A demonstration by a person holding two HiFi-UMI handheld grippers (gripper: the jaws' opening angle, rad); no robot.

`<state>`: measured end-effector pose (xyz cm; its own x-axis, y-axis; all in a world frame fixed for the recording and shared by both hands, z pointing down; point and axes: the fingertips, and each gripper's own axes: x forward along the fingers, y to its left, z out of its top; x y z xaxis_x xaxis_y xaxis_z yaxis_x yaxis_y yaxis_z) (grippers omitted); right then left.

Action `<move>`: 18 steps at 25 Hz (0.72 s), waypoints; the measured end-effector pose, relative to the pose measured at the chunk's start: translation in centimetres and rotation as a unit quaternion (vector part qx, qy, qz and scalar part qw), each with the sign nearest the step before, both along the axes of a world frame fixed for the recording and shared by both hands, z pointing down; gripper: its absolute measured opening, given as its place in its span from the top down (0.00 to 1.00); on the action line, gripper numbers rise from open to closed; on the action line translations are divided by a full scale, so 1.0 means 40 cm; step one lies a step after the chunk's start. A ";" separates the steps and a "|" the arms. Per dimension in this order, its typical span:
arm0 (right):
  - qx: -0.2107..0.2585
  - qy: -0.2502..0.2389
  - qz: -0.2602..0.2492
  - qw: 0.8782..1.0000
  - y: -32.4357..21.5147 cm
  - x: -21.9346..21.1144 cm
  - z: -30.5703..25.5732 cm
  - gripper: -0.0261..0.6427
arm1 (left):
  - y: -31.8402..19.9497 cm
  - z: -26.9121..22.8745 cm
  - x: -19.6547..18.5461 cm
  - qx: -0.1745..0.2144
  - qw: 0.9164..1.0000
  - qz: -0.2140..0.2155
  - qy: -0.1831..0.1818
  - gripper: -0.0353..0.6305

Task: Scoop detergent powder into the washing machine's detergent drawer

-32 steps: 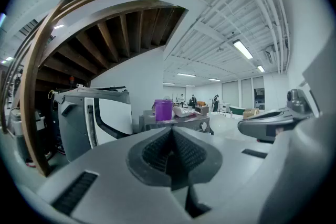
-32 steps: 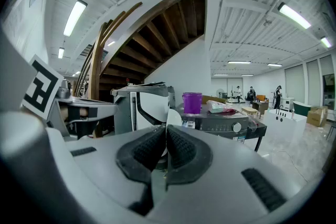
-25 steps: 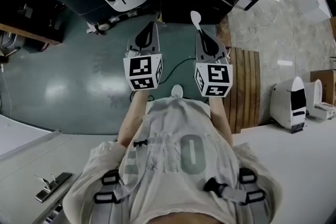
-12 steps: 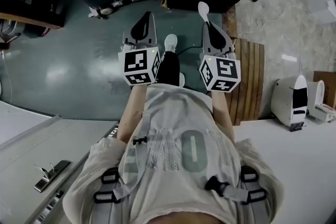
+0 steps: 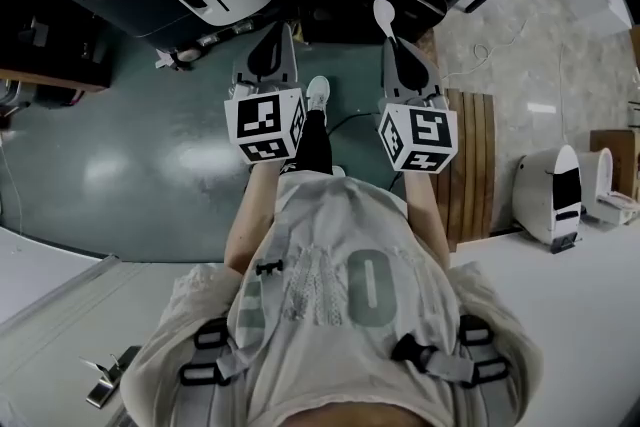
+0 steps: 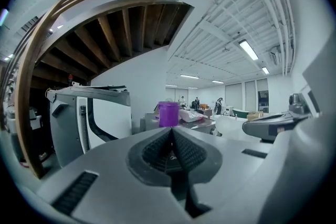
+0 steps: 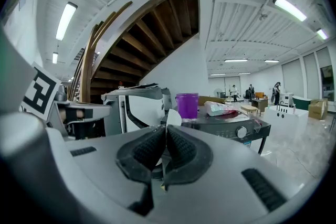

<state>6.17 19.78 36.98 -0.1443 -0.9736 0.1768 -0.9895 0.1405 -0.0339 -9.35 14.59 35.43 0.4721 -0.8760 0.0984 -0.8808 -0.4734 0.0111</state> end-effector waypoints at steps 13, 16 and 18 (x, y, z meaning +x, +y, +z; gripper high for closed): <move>-0.001 0.018 0.011 1.000 -0.408 0.063 -0.067 0.94 | -0.419 -0.049 0.117 0.000 0.999 0.037 0.005 0.92; 0.002 0.013 0.021 1.000 -0.514 0.080 -0.081 0.94 | -0.522 -0.062 0.135 0.005 0.999 0.049 0.006 0.92; 0.003 0.011 0.029 1.000 -0.580 0.091 -0.091 0.94 | -0.590 -0.072 0.145 0.010 0.998 0.058 0.009 0.92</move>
<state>9.81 -3.40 33.35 -0.0831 -0.9815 0.1727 -0.9965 0.0824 -0.0112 -3.53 -9.00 32.54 0.5728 -0.8165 0.0722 -0.8192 -0.5732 0.0159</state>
